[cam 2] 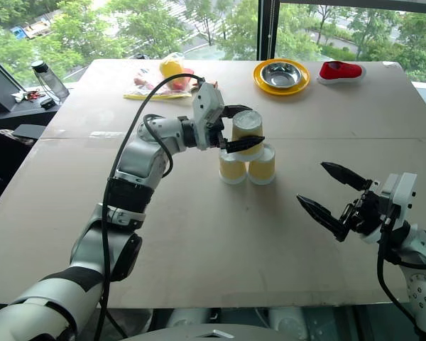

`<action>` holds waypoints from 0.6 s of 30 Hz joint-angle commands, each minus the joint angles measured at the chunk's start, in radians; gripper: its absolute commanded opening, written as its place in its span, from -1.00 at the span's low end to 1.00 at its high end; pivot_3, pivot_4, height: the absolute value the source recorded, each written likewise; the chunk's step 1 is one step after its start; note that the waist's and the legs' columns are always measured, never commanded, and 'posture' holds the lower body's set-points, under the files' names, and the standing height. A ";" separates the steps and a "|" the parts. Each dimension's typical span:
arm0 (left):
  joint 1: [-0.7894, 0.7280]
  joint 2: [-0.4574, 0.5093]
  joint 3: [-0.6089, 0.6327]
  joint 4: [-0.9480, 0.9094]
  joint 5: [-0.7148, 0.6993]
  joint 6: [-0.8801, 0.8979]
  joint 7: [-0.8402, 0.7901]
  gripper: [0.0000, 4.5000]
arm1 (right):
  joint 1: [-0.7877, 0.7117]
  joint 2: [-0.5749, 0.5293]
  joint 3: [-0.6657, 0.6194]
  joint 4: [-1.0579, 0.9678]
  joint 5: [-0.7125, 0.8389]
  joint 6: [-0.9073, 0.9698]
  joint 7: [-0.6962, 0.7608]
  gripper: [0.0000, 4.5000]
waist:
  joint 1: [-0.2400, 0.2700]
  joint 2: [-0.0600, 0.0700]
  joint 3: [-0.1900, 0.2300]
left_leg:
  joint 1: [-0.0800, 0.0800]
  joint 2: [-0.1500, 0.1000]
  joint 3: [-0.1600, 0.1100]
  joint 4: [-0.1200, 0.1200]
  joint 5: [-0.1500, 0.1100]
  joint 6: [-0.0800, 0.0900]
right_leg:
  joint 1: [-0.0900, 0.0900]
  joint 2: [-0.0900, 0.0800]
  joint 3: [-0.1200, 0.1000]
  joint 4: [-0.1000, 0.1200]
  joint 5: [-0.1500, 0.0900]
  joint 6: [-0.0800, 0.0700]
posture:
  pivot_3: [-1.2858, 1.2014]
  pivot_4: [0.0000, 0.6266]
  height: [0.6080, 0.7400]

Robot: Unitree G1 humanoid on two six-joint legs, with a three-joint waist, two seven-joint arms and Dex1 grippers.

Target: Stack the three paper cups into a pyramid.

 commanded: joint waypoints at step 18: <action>0.301 0.145 0.217 -0.554 -0.275 0.268 0.075 0.98 | 0.029 0.000 -0.017 0.053 -0.008 -0.040 0.056 1.00 | -0.004 0.001 -0.001 | 0.001 0.003 0.001 -0.001 0.000 -0.001 | 0.000 0.000 0.001 0.000 0.000 0.000 | 0.03 -0.52 1.00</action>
